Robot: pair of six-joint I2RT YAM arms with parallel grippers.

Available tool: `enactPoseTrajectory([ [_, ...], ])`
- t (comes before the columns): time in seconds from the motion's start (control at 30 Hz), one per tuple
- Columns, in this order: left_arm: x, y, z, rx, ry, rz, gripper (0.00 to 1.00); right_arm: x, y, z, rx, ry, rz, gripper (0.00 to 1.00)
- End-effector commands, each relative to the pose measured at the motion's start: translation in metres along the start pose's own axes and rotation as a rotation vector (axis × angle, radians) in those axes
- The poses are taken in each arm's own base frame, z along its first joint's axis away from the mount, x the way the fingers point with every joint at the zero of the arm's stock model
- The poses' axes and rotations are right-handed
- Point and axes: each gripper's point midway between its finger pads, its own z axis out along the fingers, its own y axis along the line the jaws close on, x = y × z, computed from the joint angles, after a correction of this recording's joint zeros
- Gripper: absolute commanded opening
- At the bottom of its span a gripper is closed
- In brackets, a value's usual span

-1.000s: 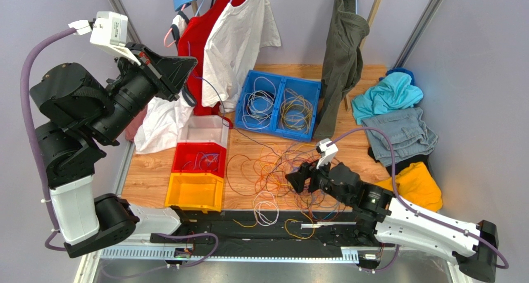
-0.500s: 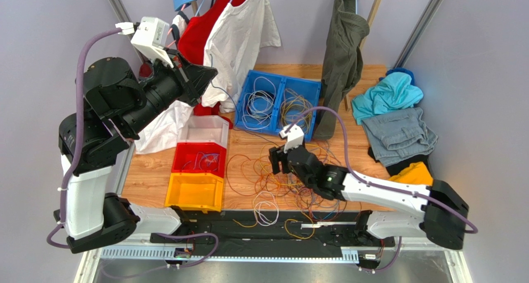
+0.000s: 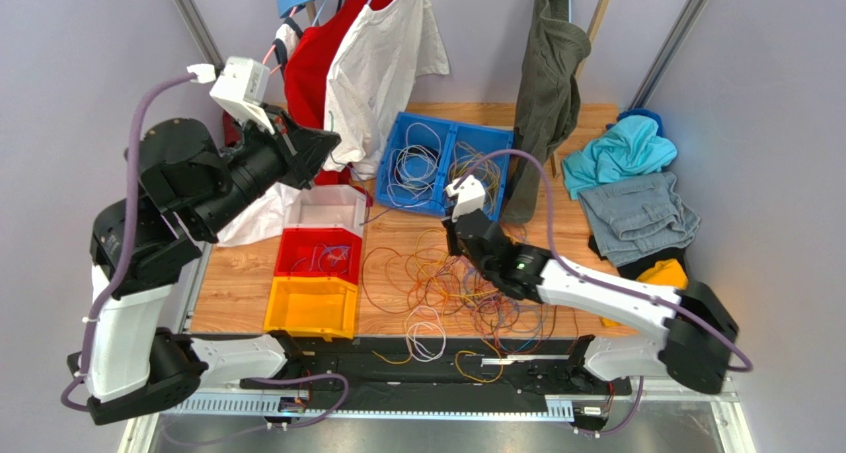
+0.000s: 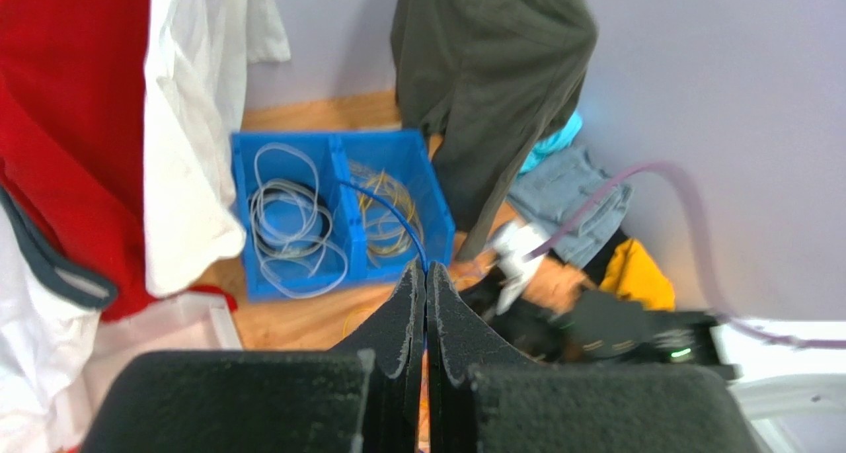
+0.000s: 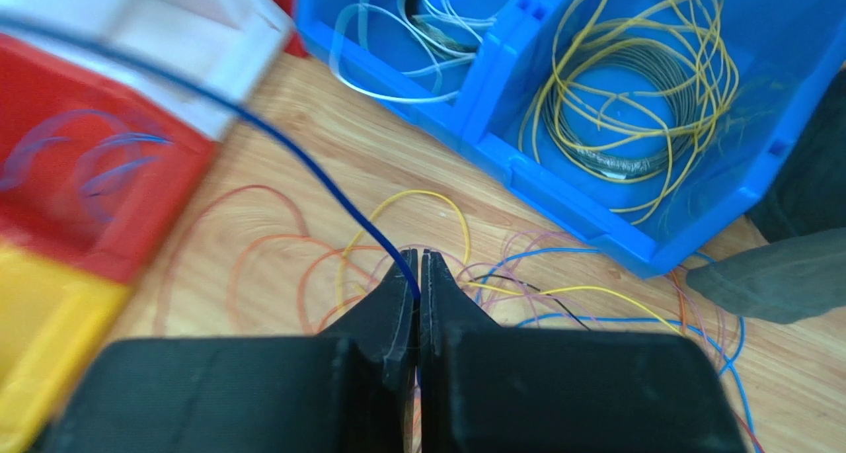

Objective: Untangle the cables

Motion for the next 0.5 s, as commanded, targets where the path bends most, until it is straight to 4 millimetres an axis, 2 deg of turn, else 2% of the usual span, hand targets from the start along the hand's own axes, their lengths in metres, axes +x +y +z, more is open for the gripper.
enactPoseTrajectory([
  [0.0, 0.036, 0.007, 0.008, -0.009, 0.040, -0.028, 0.00, -0.094, 0.022, -0.076, -0.221, -0.162, 0.108, 0.00],
  [0.03, 0.040, 0.007, 0.012, -0.005, 0.032, -0.041, 0.00, -0.103, 0.024, -0.088, -0.254, -0.172, 0.118, 0.00],
  [0.07, 0.071, 0.012, 0.023, -0.019, 0.094, -0.037, 0.00, -0.121, 0.021, -0.111, -0.291, -0.200, 0.136, 0.00],
  [0.1, 0.070, 0.010, 0.021, 0.003, 0.063, -0.068, 0.00, -0.128, 0.027, -0.124, -0.350, -0.202, 0.139, 0.00],
  [0.13, 0.102, 0.013, 0.032, 0.007, 0.125, -0.066, 0.00, -0.136, 0.028, -0.135, -0.383, -0.210, 0.151, 0.00],
  [0.17, 0.111, 0.012, 0.034, 0.023, 0.129, -0.073, 0.00, -0.142, 0.026, -0.151, -0.409, -0.212, 0.165, 0.00],
  [0.2, 0.106, 0.007, 0.033, 0.057, 0.081, -0.102, 0.00, -0.158, 0.031, -0.168, -0.469, -0.237, 0.177, 0.00],
  [0.23, 0.134, 0.007, 0.040, 0.079, 0.127, -0.108, 0.00, -0.163, 0.032, -0.178, -0.493, -0.231, 0.189, 0.00],
  [0.27, 0.140, 0.003, 0.042, 0.110, 0.121, -0.121, 0.00, -0.169, 0.032, -0.187, -0.514, -0.237, 0.198, 0.00],
  [0.3, 0.125, -0.008, 0.038, 0.180, 0.033, -0.156, 0.00, -0.182, 0.036, -0.200, -0.558, -0.255, 0.209, 0.00],
  [0.33, 0.149, -0.011, 0.042, 0.224, 0.067, -0.162, 0.00, -0.183, 0.038, -0.205, -0.575, -0.246, 0.217, 0.00],
  [0.37, 0.150, -0.017, 0.041, 0.270, 0.048, -0.173, 0.00, -0.186, 0.041, -0.209, -0.599, -0.246, 0.215, 0.00],
  [0.4, 0.134, -0.028, 0.037, 0.342, -0.034, -0.189, 0.00, -0.189, 0.041, -0.211, -0.603, -0.249, 0.219, 0.00],
  [0.43, 0.152, -0.034, 0.038, 0.398, -0.003, -0.187, 0.00, -0.185, 0.042, -0.207, -0.594, -0.231, 0.215, 0.00],
  [0.47, 0.154, -0.038, 0.037, 0.428, -0.011, -0.198, 0.00, -0.182, 0.041, -0.204, -0.585, -0.221, 0.214, 0.00],
])
